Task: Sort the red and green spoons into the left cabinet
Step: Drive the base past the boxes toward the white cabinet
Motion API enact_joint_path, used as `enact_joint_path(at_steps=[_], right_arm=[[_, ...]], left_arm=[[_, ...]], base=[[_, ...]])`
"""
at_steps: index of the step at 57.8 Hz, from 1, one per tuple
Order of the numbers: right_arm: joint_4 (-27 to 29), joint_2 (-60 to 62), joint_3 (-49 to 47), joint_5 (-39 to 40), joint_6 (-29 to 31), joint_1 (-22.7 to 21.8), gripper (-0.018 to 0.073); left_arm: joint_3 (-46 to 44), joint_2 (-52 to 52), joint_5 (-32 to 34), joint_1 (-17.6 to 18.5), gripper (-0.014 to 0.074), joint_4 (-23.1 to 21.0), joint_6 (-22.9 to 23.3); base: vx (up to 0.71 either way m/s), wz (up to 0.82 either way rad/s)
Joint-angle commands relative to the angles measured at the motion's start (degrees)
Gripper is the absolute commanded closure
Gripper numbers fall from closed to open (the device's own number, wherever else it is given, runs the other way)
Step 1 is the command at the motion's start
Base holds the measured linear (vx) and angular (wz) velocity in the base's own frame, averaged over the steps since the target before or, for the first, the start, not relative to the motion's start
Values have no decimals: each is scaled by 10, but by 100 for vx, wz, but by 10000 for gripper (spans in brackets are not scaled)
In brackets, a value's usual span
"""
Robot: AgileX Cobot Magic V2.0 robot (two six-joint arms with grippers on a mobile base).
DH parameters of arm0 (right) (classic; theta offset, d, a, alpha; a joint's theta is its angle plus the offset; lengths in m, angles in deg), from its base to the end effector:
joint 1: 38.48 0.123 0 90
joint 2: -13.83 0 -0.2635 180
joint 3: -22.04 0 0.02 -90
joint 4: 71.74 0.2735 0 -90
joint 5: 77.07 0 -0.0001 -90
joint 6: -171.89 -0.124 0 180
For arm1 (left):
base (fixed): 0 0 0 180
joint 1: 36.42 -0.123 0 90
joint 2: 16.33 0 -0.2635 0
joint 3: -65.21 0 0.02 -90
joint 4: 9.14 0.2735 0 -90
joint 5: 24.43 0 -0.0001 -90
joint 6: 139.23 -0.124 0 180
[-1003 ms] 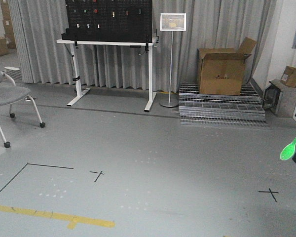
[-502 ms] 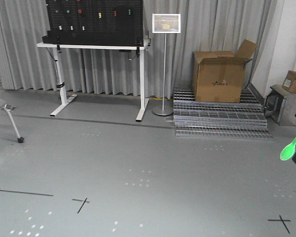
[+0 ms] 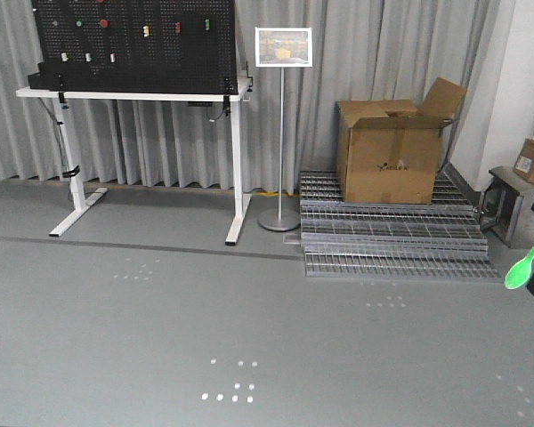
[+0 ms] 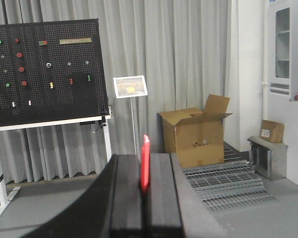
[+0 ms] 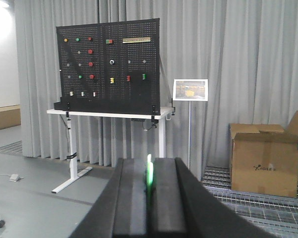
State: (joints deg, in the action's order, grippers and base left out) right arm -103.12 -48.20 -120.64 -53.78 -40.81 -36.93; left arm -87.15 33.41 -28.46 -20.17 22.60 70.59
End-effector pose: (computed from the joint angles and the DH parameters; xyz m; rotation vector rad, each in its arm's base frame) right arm 0.2680 0.0327 0.3537 -0.1507 1.3810 0.2159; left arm 0.2073 -0.0556 0.4231 0.1920 1.3998 -0.1820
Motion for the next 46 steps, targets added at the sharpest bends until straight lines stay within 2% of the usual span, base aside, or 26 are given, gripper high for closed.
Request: enact_joint_path(at_steps=[1, 46], right_arm=[[7, 6, -18, 38, -1, -2, 568], [7, 6, -18, 38, -1, -2, 568]], left_arm=[[-16, -3, 33, 4, 603, -3, 5], [-16, -3, 33, 4, 603, -3, 5]], base=[[62, -5], [60, -10]])
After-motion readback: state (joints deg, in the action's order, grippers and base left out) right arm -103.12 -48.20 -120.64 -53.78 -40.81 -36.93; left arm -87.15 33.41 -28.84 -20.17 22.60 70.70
